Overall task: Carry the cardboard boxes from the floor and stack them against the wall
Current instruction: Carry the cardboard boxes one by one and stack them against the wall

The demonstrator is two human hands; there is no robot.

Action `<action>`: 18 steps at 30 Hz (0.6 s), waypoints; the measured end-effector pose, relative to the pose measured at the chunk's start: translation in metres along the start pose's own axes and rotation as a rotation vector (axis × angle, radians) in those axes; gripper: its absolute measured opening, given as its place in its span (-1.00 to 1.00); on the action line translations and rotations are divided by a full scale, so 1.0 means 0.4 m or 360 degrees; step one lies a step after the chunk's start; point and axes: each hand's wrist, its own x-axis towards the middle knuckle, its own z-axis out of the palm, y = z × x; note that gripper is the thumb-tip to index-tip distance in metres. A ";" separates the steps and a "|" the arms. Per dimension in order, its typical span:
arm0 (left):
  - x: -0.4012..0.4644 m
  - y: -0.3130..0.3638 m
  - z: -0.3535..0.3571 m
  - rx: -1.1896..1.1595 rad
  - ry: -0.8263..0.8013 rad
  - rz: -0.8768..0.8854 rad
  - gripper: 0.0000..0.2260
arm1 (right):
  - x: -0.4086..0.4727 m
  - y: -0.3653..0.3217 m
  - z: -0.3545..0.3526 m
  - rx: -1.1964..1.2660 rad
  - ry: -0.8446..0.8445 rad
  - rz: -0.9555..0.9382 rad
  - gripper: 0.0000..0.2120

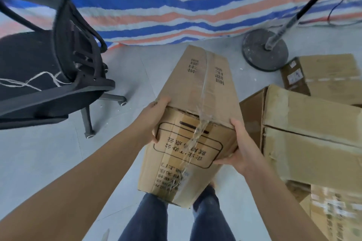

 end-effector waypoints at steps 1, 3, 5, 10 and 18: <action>-0.029 -0.008 0.001 -0.0030 0.0003 0.0019 -0.62 | -0.019 -0.002 -0.012 -0.0009 -0.0020 -0.0021 -0.49; -0.093 -0.030 0.003 -0.0087 0.0035 0.0060 -0.57 | -0.055 -0.004 -0.040 -0.0028 -0.0083 -0.0061 -0.50; -0.158 -0.073 0.008 -0.0133 0.0086 0.0117 -0.56 | -0.091 0.004 -0.070 -0.0104 -0.0168 -0.0135 -0.58; -0.323 -0.233 0.045 -0.0236 0.0275 0.0234 -0.60 | -0.185 0.058 -0.175 -0.0333 -0.0374 -0.0272 -0.64; -0.574 -0.521 -0.022 -0.0457 0.0424 0.0201 -0.61 | -0.377 0.259 -0.258 -0.0611 -0.0619 -0.0247 -0.74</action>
